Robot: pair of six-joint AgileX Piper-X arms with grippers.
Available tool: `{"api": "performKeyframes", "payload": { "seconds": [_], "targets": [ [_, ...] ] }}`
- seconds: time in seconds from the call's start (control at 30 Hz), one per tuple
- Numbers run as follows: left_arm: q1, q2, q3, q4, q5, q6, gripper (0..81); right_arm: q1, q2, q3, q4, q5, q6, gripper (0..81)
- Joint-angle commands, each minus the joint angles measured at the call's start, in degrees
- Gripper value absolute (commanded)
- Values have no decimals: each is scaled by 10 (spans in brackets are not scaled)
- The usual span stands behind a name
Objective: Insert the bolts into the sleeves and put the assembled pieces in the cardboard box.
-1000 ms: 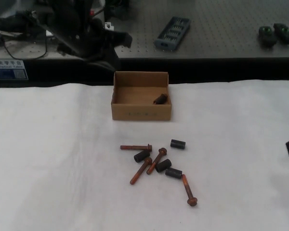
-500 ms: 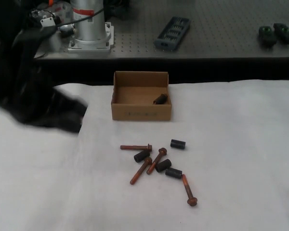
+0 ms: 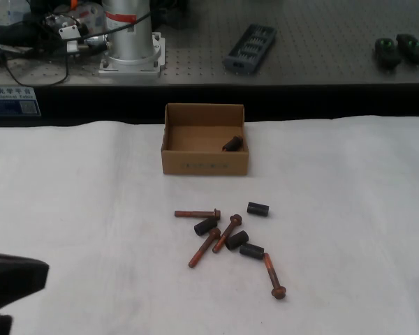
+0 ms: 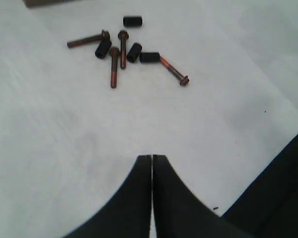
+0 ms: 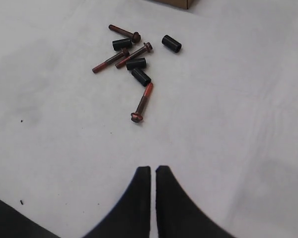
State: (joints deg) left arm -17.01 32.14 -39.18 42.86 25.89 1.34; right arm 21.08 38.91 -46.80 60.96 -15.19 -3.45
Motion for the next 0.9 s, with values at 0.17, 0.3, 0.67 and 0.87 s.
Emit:
{"api": "performKeyframes", "payload": {
  "seconds": [0.17, 0.3, 0.67, 0.87],
  "targets": [
    [-1, -22, 1, -17, 2, -9, 7, -2, 7, -2, -2, -6, -1, 20],
    [-1, -22, 1, -27, 2, -9, 7, -2, 58, -2, -32, -34, -40, 147],
    [-1, -22, 1, -29, 2, -9, 7, 32, 328, -37, -195, 21, -223, 284],
    [-1, -22, 1, -29, 2, -9, 7, 49, 491, -141, -193, 33, -315, 364]
  ]
}}
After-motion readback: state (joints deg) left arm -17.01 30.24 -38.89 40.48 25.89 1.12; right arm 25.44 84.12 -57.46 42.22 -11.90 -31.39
